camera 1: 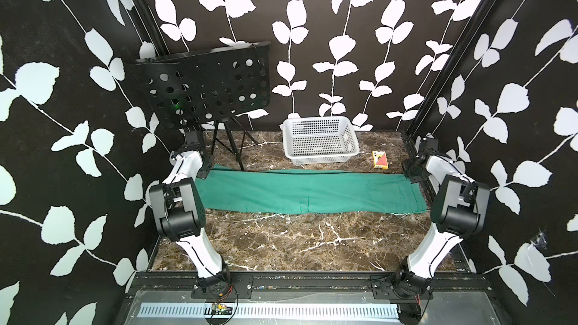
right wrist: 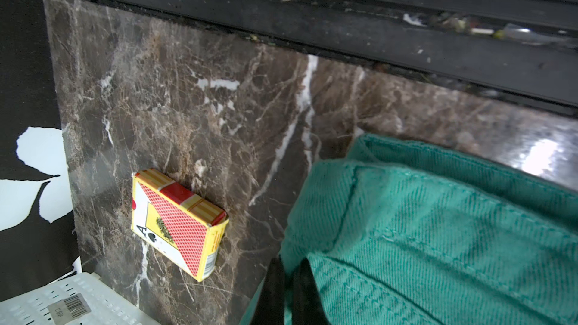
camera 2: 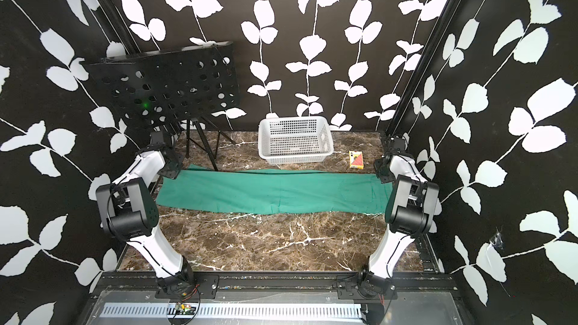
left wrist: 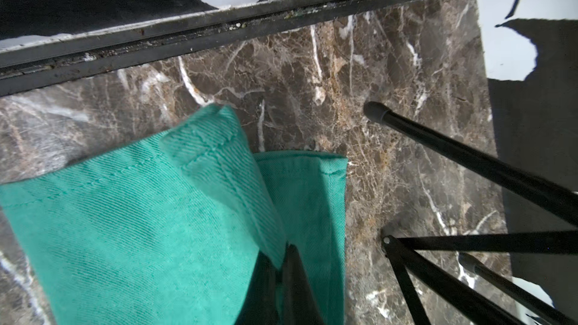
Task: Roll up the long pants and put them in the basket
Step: Fold the long pant at the center of the board.
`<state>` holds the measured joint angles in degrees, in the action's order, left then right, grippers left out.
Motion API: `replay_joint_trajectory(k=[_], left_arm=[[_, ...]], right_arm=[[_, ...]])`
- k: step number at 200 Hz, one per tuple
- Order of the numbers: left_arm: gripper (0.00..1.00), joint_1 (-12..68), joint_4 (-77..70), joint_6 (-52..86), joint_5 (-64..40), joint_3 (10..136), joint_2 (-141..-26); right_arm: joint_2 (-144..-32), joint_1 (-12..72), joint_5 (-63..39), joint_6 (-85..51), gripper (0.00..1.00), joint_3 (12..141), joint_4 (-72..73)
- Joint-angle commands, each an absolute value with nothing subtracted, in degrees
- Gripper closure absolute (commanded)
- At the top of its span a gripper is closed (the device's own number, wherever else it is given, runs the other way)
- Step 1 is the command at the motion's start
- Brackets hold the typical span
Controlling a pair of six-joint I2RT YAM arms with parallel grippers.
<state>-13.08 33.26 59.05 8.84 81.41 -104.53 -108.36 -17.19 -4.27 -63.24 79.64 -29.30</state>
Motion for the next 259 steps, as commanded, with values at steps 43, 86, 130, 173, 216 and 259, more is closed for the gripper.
replay_joint_trajectory(k=[43,86,130,173,216,259], left_arm=[[0.22,-13.61,23.8,57.26,10.53,82.74,-106.08],[0.11,-12.79,23.73,55.26,10.85,80.37,-101.44],[0.22,-9.83,28.07,55.99,14.97,70.04,-89.45],[0.32,-6.0,31.56,57.73,15.44,60.19,-78.52],[0.34,-5.52,34.42,59.23,15.05,52.39,-70.77],[0.34,-5.54,36.12,59.41,14.22,48.05,-66.71]], right_arm=[[-113.02,-17.53,-0.35,-59.9,0.51,86.98,-23.59],[-106.41,-16.63,-1.31,-52.24,0.22,82.03,-20.12],[-93.43,-7.19,-7.12,-37.41,0.32,71.11,-18.66],[-97.19,14.02,-18.77,-22.36,0.6,74.65,-26.13],[-109.15,27.52,-18.92,-17.82,0.75,85.79,-30.28],[-116.42,34.46,-8.99,-16.5,0.87,91.3,-30.59]])
